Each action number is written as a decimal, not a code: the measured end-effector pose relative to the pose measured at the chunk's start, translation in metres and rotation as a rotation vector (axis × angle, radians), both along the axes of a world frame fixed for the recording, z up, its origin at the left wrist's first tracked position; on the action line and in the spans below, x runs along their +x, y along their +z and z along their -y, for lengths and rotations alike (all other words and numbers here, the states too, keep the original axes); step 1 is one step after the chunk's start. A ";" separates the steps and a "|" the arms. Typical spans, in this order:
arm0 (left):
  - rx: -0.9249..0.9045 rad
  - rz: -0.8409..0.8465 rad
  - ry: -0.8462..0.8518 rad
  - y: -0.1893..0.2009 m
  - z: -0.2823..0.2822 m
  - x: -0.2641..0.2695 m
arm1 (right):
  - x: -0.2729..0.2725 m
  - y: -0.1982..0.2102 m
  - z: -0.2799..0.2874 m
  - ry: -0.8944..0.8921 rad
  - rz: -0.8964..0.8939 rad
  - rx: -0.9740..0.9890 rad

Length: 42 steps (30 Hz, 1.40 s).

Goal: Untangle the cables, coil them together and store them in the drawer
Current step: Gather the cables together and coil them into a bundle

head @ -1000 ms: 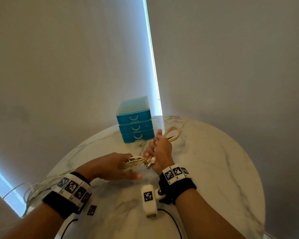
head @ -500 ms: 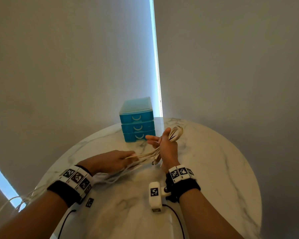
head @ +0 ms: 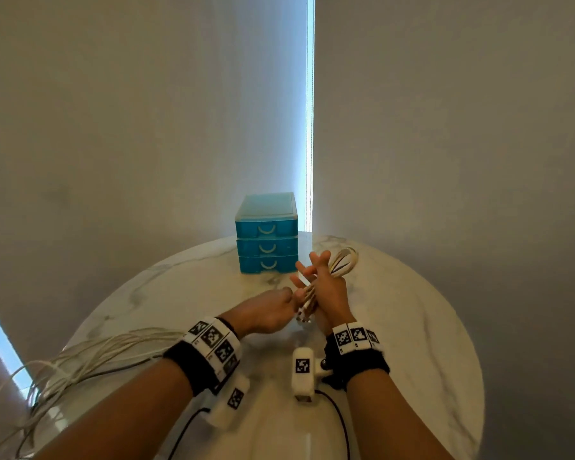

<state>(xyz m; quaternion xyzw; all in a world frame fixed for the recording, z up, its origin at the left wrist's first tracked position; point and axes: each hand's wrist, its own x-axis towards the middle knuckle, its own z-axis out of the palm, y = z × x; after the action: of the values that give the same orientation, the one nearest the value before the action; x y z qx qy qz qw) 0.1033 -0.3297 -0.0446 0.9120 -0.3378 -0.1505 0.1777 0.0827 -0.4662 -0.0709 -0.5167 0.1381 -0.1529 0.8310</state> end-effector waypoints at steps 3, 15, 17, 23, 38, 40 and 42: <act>-0.073 -0.027 -0.005 0.012 -0.010 0.000 | 0.000 0.004 0.003 0.052 -0.024 0.103; 0.033 -0.099 -0.183 0.019 -0.014 0.005 | -0.004 0.006 -0.008 0.161 0.073 0.338; 0.009 -0.163 -0.150 0.017 -0.015 0.007 | -0.003 0.007 -0.012 0.092 0.025 0.188; 0.138 0.059 -0.105 0.018 -0.026 0.004 | 0.000 0.006 -0.013 0.136 0.026 0.308; 0.027 0.123 -0.121 0.000 -0.033 0.011 | 0.003 0.014 -0.020 -0.271 -0.204 0.006; 0.021 0.106 -0.070 -0.001 -0.034 0.010 | 0.004 0.015 -0.024 -0.332 -0.177 -0.047; 0.052 0.087 -0.004 -0.002 -0.037 0.011 | 0.000 0.021 -0.025 -0.388 -0.143 -0.080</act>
<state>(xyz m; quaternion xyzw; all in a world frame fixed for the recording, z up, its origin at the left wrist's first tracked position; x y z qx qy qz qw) 0.1145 -0.2928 -0.0468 0.9212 -0.3432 -0.1198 0.1390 0.0831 -0.4412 -0.0498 -0.5227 0.2874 -0.2784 0.7528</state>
